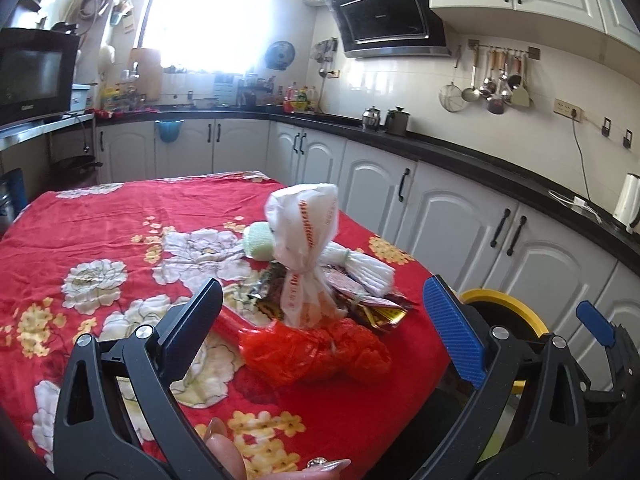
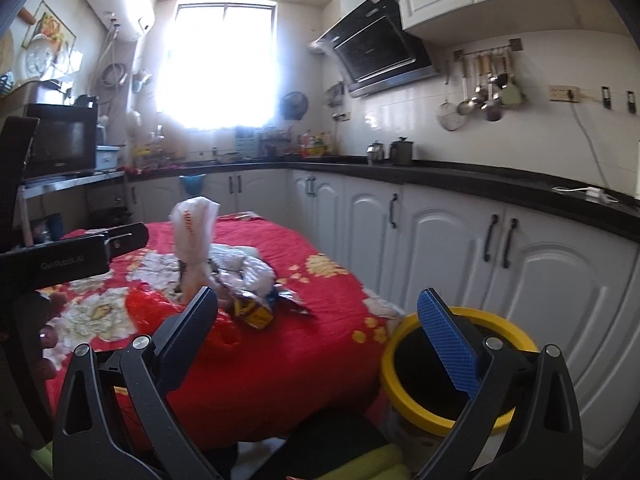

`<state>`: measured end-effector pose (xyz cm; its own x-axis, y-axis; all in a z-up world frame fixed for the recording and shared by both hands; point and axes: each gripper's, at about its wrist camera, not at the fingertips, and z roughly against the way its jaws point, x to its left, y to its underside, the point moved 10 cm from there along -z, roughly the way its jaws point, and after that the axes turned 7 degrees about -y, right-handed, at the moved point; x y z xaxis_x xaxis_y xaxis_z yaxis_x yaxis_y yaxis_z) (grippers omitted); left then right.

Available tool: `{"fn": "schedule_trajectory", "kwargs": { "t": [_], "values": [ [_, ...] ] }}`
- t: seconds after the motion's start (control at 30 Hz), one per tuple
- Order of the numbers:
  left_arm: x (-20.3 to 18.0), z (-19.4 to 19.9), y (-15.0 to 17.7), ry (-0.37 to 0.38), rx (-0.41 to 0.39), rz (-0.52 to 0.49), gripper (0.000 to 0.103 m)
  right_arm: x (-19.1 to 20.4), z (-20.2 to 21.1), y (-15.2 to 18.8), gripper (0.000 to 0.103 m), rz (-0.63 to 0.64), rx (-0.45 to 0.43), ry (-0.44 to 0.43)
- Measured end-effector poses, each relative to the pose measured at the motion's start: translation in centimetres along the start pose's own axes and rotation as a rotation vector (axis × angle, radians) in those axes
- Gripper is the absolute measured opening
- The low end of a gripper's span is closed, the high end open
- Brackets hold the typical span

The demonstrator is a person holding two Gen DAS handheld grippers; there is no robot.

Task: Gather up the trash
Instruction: 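Grasp the white plastic bag with the left tool while the right tool grasps the white rope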

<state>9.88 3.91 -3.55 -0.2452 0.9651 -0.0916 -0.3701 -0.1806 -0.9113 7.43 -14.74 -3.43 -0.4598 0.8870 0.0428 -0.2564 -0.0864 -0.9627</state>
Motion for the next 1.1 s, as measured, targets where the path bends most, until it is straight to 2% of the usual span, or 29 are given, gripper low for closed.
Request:
{"fn": "schedule_trajectory", "kwargs": {
  "t": [0.23,0.4,0.5,0.73,0.93,1.1],
  "values": [
    [2.2,-0.7,-1.0,-0.047,-0.004,0.035,0.092,1.5,-2.0,-1.1,0.097,0.036,0.006,-0.060],
    [3.7,-2.1,-1.9,-0.069,0.021,0.056,0.092,2.1,-4.6,-1.5,0.097,0.045,0.051,-0.097],
    [4.4,-3.6,-2.3,-0.060,0.064,0.067,0.092,2.1,-6.5,-1.5,0.097,0.054,0.084,-0.111],
    [4.5,-7.3,-3.2,-0.027,0.144,0.051,0.092,1.9,-12.6,-1.2,0.097,-0.007,0.184,-0.202],
    [3.7,-10.2,-3.8,-0.002,0.190,0.015,0.092,1.0,-16.9,-0.1,0.096,-0.045,0.277,-0.219],
    [2.8,-12.1,-4.3,0.036,0.211,0.018,0.092,0.2,-19.8,1.3,0.088,-0.076,0.351,-0.231]
  ]
}}
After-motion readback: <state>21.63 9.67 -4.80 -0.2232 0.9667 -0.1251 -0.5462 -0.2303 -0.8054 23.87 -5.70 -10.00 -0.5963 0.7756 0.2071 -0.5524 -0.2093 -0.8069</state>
